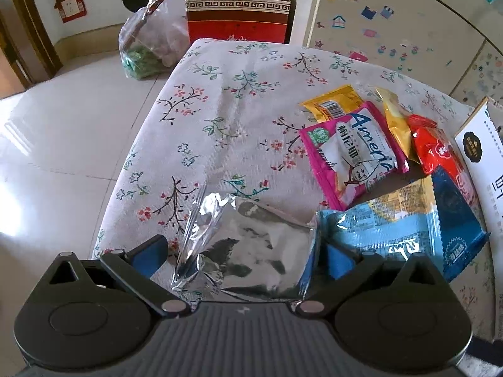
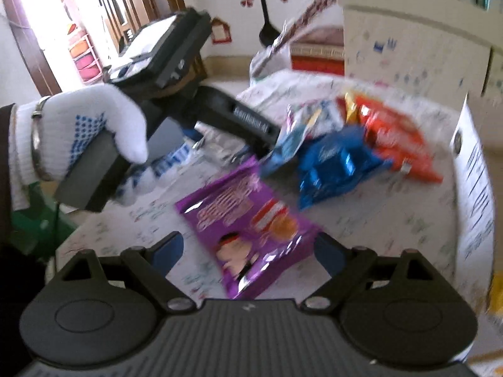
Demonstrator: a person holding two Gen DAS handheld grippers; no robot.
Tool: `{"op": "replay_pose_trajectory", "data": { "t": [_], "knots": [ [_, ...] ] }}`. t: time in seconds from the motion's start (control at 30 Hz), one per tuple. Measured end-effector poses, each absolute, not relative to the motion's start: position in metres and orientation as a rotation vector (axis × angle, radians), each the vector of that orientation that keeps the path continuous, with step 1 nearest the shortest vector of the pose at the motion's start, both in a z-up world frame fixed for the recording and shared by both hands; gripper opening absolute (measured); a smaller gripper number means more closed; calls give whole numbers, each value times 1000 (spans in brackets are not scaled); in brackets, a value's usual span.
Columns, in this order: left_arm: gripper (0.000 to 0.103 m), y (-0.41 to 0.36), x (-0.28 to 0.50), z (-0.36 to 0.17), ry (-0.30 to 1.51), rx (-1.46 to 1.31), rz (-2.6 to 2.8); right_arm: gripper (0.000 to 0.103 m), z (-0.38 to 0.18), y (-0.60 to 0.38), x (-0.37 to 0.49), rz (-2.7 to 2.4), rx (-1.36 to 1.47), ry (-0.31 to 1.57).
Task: Organize snacks
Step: 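Grasp the silver foil packet with the left tool while the right tool grasps the purple packet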
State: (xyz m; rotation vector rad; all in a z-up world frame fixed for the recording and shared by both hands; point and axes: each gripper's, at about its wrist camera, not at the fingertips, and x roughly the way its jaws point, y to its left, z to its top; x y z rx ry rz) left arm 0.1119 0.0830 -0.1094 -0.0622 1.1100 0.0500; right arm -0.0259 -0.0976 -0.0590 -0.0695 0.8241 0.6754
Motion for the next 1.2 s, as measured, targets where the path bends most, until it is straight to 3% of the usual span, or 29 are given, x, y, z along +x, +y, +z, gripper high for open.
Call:
{"op": "replay_pose_trajectory", "data": {
  "t": [0.3,0.47,0.73,0.9,1.0,1.2],
  "knots": [
    [103,91,104,-109,1133,-36,17,91,-84,-70,-11,717,-145,775],
    [103,86,106,-111,1110,-14,-4,98,-91,-63,-12,733,-217,748],
    [103,83,106,-112,1104,-19,5,100,-102,-57,-8,699,-271,730],
    [103,83,100,-113,1075,-22,5,99,-101,-49,-12,708,-338,757],
    [103,85,99,-112,1081,-24,3,93,-103,-46,-16,750,-358,768],
    [103,85,99,-111,1092,-10,-11,94,-102,-42,-21,758,-382,752]
  ]
}}
